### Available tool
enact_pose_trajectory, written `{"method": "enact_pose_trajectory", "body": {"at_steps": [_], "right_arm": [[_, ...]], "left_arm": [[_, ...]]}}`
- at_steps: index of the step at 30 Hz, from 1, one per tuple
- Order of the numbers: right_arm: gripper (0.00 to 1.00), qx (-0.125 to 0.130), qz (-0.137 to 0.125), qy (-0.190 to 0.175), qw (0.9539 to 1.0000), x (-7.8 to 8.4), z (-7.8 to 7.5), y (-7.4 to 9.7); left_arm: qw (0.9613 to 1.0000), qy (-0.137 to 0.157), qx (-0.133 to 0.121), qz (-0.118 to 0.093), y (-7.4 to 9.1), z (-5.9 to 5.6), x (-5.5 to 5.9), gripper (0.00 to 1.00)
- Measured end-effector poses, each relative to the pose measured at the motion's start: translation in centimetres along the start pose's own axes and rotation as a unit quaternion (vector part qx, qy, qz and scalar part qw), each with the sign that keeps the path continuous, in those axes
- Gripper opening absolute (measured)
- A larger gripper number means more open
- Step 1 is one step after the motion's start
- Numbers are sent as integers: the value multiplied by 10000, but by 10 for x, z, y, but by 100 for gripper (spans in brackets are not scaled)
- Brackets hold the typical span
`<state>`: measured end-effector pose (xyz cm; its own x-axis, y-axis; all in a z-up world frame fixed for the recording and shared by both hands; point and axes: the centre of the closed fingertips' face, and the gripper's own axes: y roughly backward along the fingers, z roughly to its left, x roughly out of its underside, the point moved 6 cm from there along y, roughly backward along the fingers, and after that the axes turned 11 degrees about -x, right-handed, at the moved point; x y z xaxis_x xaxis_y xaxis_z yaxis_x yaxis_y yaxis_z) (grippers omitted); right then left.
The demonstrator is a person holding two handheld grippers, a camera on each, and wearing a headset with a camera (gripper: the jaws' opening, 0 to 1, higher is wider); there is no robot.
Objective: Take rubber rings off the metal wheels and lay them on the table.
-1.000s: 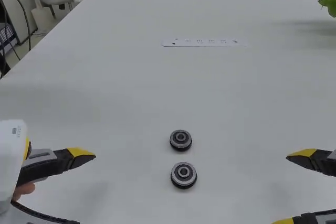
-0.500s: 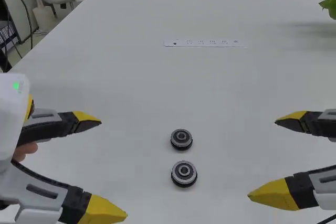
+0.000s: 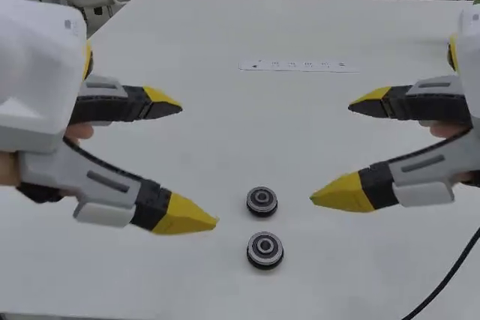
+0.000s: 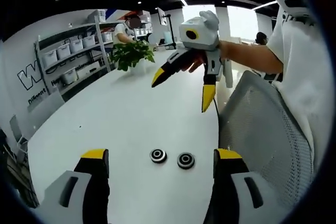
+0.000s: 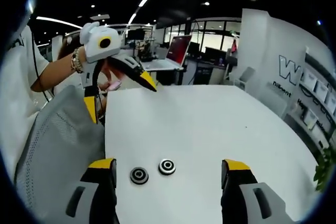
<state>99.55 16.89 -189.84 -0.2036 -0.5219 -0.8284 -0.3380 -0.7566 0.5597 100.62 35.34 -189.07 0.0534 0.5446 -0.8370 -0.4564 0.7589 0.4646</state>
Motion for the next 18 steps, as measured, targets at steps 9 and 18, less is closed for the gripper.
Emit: {"method": "enact_pose_trajectory", "body": {"at_steps": [9,18], "right_arm": [[75,-77,-236,136,9996,-5,-9,-30],[63,-622,-532,-211,9964,22,0,-51]], "left_arm": [[9958,45,-190,-897,-32,14,-29,66],[9913,463,-32,-1235,-60,1,-17,64]]}}
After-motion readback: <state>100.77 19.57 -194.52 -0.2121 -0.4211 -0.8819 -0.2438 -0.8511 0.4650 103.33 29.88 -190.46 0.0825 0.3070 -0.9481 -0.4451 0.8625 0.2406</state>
